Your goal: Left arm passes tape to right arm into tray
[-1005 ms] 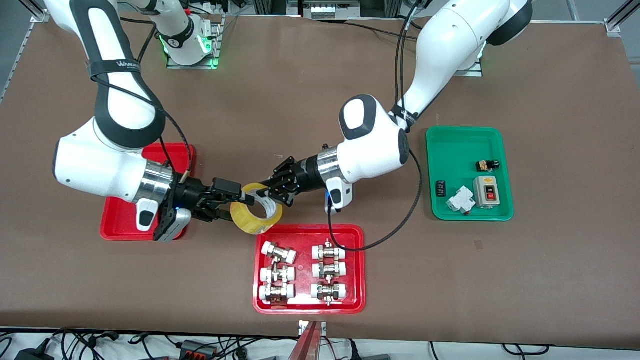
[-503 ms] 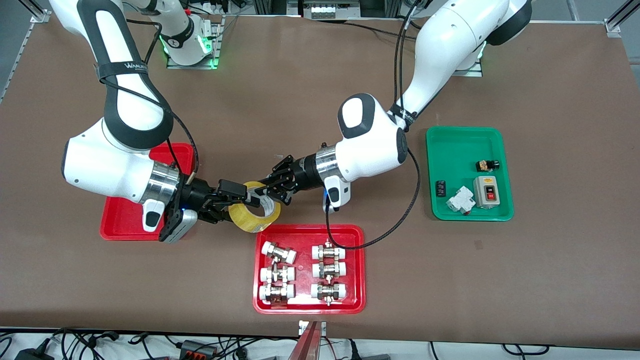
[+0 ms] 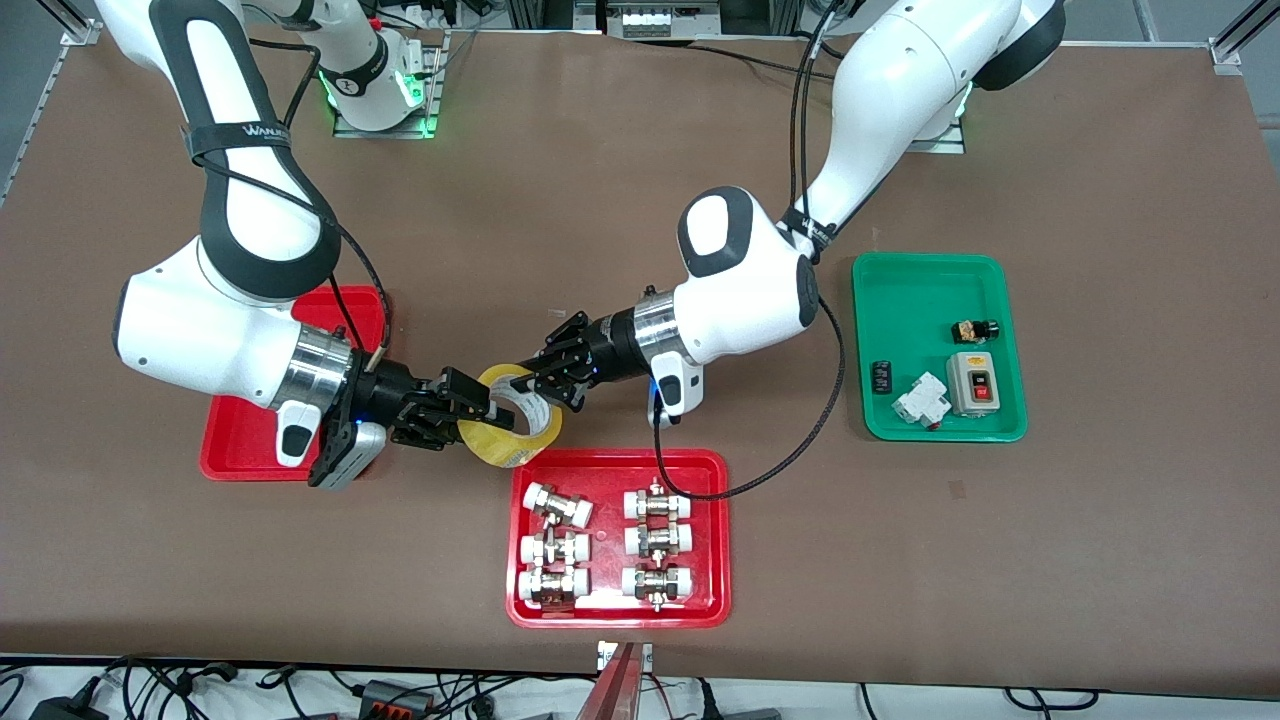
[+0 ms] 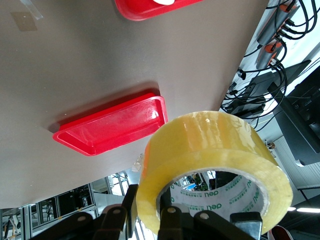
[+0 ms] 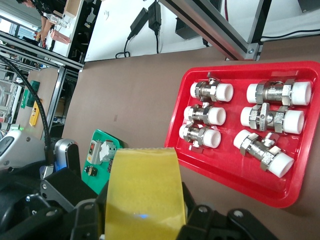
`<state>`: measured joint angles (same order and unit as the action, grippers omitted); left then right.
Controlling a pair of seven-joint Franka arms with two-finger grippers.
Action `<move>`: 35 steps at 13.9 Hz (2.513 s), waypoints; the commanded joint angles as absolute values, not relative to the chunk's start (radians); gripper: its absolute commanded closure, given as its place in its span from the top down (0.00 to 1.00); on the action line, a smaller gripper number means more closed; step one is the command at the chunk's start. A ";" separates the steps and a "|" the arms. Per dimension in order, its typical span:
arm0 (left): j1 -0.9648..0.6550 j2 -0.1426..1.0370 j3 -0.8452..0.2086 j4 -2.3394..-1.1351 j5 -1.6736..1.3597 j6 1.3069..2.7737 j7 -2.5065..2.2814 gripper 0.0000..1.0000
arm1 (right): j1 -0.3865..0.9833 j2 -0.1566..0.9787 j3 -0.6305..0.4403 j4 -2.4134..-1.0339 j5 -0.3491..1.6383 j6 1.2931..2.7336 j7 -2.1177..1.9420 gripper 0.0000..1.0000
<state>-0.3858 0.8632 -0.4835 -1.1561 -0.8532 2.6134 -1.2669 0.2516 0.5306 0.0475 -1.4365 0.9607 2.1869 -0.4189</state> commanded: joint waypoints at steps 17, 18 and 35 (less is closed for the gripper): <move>0.166 0.421 -0.502 -1.214 -0.110 1.417 -0.734 1.00 | 0.026 0.528 0.041 -1.456 0.826 1.858 -0.439 0.14; 0.166 0.398 -0.503 -1.210 -0.013 1.331 -0.689 1.00 | -0.013 0.528 0.041 -1.462 0.780 1.801 -0.451 0.15; 0.350 0.018 -0.532 -1.738 0.112 1.615 -0.167 1.00 | -0.368 0.729 0.043 -1.658 0.686 1.781 -1.176 0.39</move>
<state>0.3215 0.0352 -0.5327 -1.7289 0.1348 1.6010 -0.2177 -0.3583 0.7285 0.0253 -1.6588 0.6858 1.7403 -1.1146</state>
